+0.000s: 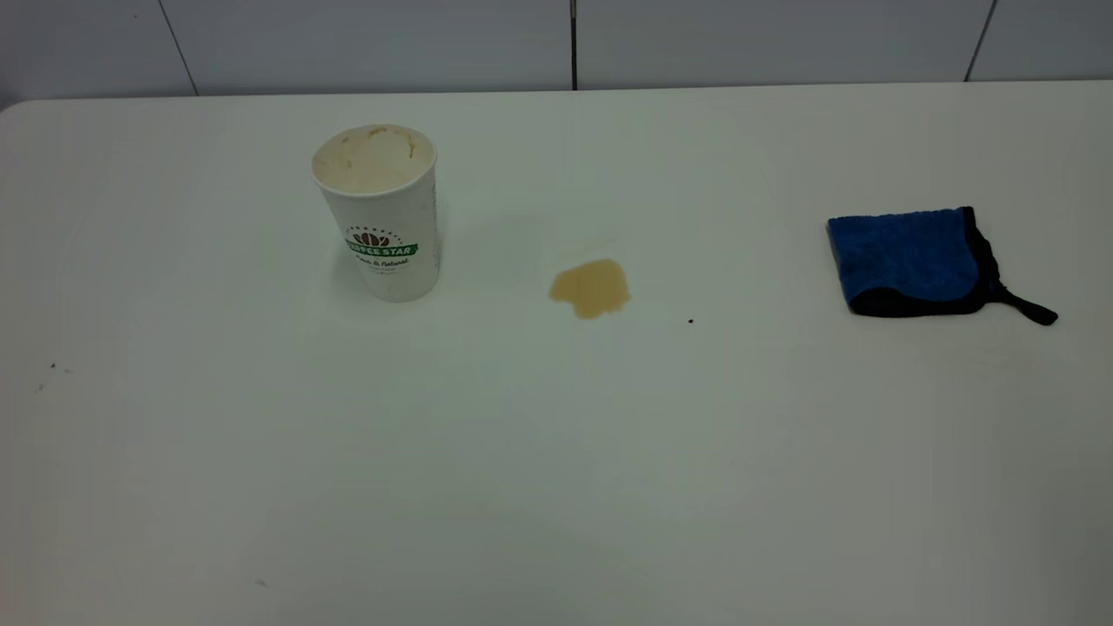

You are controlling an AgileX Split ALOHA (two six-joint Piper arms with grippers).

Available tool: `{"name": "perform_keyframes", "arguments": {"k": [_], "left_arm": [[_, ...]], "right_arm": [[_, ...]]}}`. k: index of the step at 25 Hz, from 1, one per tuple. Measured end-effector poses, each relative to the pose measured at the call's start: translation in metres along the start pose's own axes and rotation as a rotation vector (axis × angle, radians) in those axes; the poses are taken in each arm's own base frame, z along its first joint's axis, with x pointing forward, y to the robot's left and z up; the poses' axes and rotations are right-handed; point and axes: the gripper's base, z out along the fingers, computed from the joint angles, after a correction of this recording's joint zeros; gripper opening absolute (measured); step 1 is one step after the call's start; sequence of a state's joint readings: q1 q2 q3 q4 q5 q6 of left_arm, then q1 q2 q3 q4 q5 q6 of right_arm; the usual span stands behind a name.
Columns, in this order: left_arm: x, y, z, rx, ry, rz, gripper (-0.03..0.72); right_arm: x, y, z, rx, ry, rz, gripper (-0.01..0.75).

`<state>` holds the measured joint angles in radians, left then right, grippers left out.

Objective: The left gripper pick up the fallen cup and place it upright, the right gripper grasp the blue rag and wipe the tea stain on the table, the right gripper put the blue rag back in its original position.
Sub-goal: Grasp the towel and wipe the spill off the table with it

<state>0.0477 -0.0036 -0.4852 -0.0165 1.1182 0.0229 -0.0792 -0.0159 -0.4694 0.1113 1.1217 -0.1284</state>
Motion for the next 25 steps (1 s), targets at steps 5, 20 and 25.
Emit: {"name": "perform_keyframes", "arguments": {"k": [5, 20, 25], "left_arm": [[0.0017, 0.0000, -0.0014, 0.000, -0.011, 0.000, 0.584], [0.0018, 0.0000, -0.0014, 0.000, -0.010, -0.002, 0.584], [0.0018, 0.0000, -0.0014, 0.000, -0.010, -0.002, 0.584]], "right_arm": [[0.0000, 0.0000, 0.0000, 0.000, 0.000, 0.000, 0.238], [0.0000, 0.0000, 0.0000, 0.000, 0.000, 0.000, 0.238], [0.0000, 0.0000, 0.0000, 0.000, 0.000, 0.000, 0.238]]}}
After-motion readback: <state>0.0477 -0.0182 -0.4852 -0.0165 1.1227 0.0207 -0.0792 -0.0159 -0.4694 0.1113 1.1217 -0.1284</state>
